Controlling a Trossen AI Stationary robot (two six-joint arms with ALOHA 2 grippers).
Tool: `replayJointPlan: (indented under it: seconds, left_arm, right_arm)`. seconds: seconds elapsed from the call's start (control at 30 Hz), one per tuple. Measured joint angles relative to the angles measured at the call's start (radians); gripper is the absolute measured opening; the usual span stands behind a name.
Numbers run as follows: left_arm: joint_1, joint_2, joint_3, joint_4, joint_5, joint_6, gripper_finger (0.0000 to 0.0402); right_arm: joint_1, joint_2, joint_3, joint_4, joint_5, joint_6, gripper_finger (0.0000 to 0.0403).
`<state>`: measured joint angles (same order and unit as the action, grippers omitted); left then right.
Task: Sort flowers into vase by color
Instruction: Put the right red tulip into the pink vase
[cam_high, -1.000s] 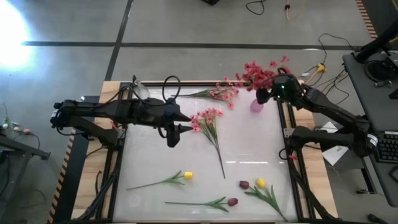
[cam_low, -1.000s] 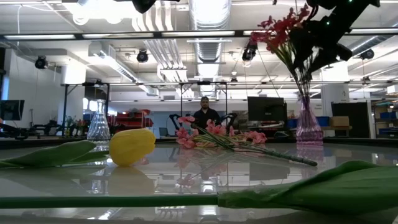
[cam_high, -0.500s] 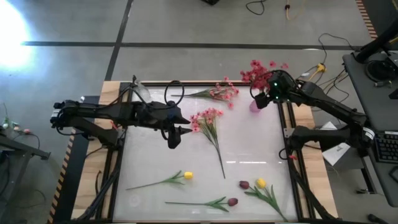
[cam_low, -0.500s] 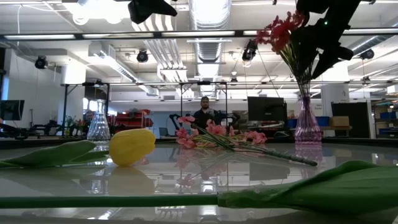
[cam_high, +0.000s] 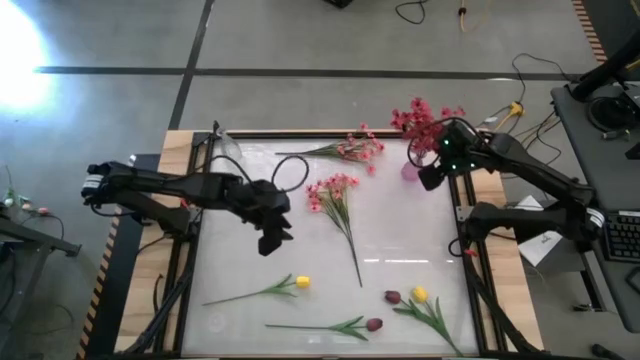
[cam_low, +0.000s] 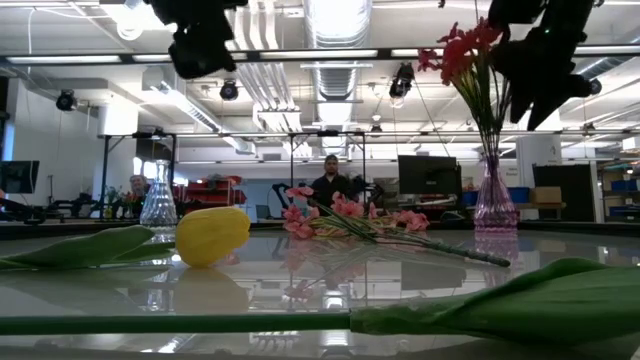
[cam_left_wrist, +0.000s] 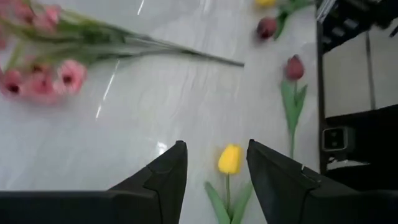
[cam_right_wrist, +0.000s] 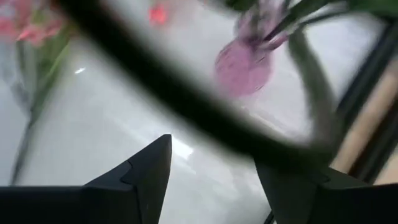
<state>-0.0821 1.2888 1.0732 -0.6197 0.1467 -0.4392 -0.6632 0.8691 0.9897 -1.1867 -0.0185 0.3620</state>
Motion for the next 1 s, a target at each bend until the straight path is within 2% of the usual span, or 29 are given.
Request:
replayJointPlan:
  seconds: [0.13,0.3,0.47,0.6,0.7,0.83,1.0]
  left_arm:
    - [-0.065,0.074,-0.012,0.020,0.017,0.047,0.0146]
    - [-0.145,0.206,0.008,0.132,0.050,0.138,0.0139]
    - [-0.160,0.337,0.031,0.229,0.052,0.100,0.0142]
    - [-0.162,0.433,0.083,0.229,0.101,0.079,0.0144]
    - [-0.161,0.487,0.138,0.231,0.161,0.080,0.0144]
    - [-0.159,0.525,0.201,0.227,0.169,0.097,0.0144]
    - [-0.133,0.535,0.239,0.129,0.168,0.074,0.0141]
  right_arm:
    - [0.004,-0.011,0.000,-0.006,-0.067,-0.016,0.0227]
    - [0.049,-0.030,0.006,-0.008,-0.082,-0.126,0.0220]
    - [0.132,-0.071,0.036,-0.056,-0.095,-0.237,0.0210]
    - [0.187,-0.097,0.054,-0.143,-0.104,-0.259,0.0211]
    - [0.217,-0.108,0.052,-0.159,-0.169,-0.243,0.0212]
    - [0.279,-0.110,0.041,-0.151,-0.202,-0.195,0.0205]
    - [0.364,-0.108,0.020,-0.123,-0.199,-0.187,0.0198]
